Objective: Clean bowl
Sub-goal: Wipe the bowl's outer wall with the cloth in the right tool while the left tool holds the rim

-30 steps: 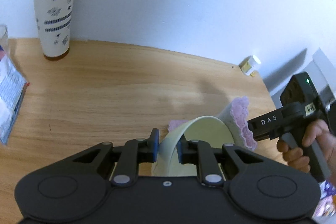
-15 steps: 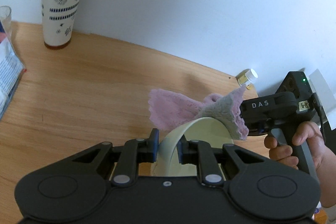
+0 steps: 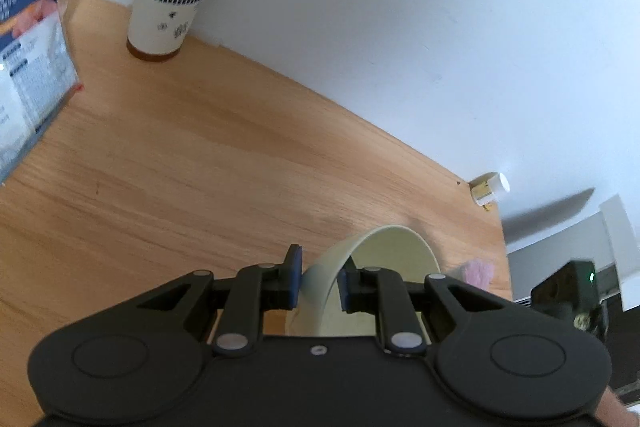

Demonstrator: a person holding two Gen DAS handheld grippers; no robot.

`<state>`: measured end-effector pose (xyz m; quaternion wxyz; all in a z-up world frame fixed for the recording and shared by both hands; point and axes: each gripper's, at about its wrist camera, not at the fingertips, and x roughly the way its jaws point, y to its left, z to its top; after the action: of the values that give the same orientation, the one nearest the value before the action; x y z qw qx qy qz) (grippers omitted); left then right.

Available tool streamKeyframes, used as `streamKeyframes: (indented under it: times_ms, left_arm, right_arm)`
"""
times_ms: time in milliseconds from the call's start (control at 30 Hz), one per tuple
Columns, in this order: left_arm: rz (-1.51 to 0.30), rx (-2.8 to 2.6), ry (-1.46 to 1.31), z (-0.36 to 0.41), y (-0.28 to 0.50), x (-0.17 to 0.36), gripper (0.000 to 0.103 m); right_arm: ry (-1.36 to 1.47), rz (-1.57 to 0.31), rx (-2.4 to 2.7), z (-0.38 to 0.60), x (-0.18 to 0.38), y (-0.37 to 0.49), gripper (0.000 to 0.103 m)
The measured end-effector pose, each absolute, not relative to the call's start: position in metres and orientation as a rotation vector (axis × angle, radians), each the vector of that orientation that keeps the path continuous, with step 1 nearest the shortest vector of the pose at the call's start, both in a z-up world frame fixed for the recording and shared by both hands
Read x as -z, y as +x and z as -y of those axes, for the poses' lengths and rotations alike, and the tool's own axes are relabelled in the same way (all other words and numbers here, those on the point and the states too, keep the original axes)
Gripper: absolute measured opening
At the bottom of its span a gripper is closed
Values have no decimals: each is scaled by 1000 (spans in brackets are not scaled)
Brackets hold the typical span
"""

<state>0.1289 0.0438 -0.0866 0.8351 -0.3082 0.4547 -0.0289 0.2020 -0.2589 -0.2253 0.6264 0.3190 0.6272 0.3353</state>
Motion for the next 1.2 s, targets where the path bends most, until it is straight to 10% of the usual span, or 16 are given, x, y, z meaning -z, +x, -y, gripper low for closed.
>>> streamKeyframes:
  times_ms: [1200]
  left_arm:
    - [-1036,-6,-687,-45,114,136,13]
  right_arm:
    - [496,-1456,-734,241,229,205,12]
